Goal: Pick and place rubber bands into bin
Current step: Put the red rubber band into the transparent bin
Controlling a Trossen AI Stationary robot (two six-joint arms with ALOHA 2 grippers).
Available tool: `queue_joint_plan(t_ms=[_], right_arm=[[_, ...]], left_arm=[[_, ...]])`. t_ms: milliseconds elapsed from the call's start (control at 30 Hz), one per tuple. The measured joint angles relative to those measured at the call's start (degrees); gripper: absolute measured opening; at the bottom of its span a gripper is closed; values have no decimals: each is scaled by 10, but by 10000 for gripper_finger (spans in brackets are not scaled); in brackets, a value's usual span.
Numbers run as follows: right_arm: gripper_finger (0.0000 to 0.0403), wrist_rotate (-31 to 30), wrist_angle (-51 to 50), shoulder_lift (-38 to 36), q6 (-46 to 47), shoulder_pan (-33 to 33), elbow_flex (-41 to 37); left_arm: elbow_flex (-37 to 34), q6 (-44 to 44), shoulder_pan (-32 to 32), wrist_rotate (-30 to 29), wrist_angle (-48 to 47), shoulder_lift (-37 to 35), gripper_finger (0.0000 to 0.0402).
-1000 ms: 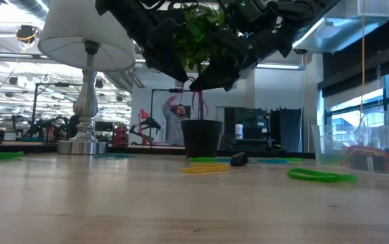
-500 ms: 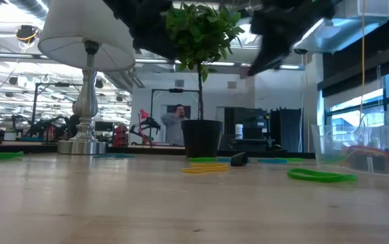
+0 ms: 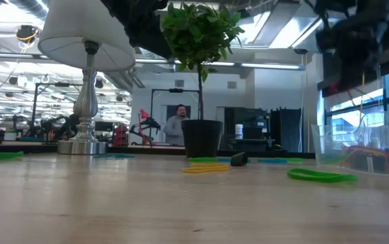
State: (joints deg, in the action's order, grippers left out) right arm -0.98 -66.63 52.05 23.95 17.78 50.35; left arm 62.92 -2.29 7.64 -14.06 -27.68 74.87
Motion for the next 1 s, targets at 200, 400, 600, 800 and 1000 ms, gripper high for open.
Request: queue_joint_plan(t_ms=[200, 400, 600, 800, 1000], right_arm=[[2, 22, 58, -5, 41, -6, -97], [8, 23, 202, -5, 45, -12, -181], [38, 36, 236, -4, 59, -12, -211], [89, 36, 236, -5, 60, -12, -212], [133, 36, 228, -4, 59, -11, -210]], left_arm=[[0, 0, 0, -11, 0, 0, 77], [0, -8, 0, -13, 0, 0, 77], [0, -30, 0, -13, 0, 0, 77], [0, -30, 0, -14, 0, 0, 77], [0, -30, 0, -46, 0, 0, 77]])
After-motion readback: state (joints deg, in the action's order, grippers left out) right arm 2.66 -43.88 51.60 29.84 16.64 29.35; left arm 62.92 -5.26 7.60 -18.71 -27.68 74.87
